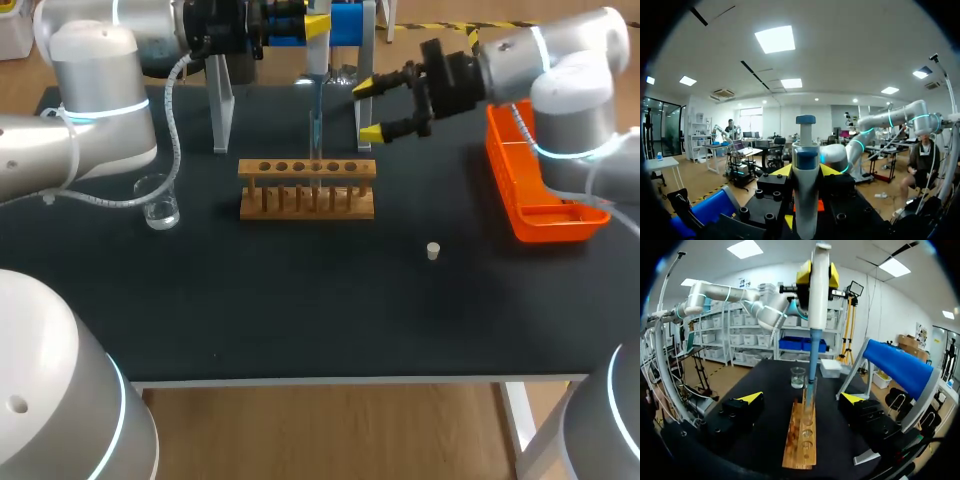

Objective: Invert the test tube, pick up the pipette, mount the tip to pipette, aspirate from beaker and dispense into the tube, eject the tip, return the pipette, and cap with the stopper.

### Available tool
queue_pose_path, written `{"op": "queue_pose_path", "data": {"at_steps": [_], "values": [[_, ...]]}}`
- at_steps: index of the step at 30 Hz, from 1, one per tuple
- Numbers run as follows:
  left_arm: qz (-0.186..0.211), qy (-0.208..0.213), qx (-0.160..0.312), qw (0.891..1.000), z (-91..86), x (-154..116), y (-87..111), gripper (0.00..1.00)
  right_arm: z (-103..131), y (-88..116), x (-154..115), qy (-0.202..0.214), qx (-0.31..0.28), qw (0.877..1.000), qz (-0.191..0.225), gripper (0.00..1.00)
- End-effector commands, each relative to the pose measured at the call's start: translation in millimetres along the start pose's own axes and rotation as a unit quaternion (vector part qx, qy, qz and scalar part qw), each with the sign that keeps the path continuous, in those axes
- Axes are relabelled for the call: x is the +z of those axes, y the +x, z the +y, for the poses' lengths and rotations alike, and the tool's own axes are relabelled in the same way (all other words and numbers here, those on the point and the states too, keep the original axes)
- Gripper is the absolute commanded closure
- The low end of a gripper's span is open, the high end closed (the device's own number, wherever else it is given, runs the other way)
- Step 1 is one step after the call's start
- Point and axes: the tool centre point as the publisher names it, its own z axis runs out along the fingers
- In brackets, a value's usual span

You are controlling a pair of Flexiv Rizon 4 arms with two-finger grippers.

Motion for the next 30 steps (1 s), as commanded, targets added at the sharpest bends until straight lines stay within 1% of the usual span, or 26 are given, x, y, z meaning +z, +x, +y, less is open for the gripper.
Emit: {"op": "queue_pose_path", "data": {"at_steps": [1,7,13,25,30], "values": [[0.003,0.000,0.000,1.000,-0.4,-0.5,-1.5,1.00,-4.8,-7.4,16.4,0.008,0.005,1.000,0.007,0.00],[0.003,0.000,0.000,1.000,-0.4,-0.5,-1.5,1.00,-13.3,-10.7,35.5,0.021,0.006,1.000,0.009,0.00],[0.003,0.000,0.000,1.000,-0.4,-0.5,-1.5,1.00,-18.6,-12.7,53.0,0.041,-0.003,0.999,-0.005,0.00],[0.003,0.000,0.000,1.000,-0.4,-0.5,-1.5,1.00,-23.2,-17.0,75.7,0.054,-0.011,0.998,-0.017,0.00],[0.003,0.000,0.000,1.000,-0.4,-0.5,-1.5,1.00,-24.8,-16.4,86.8,0.075,-0.016,0.997,-0.027,0.00]]}}
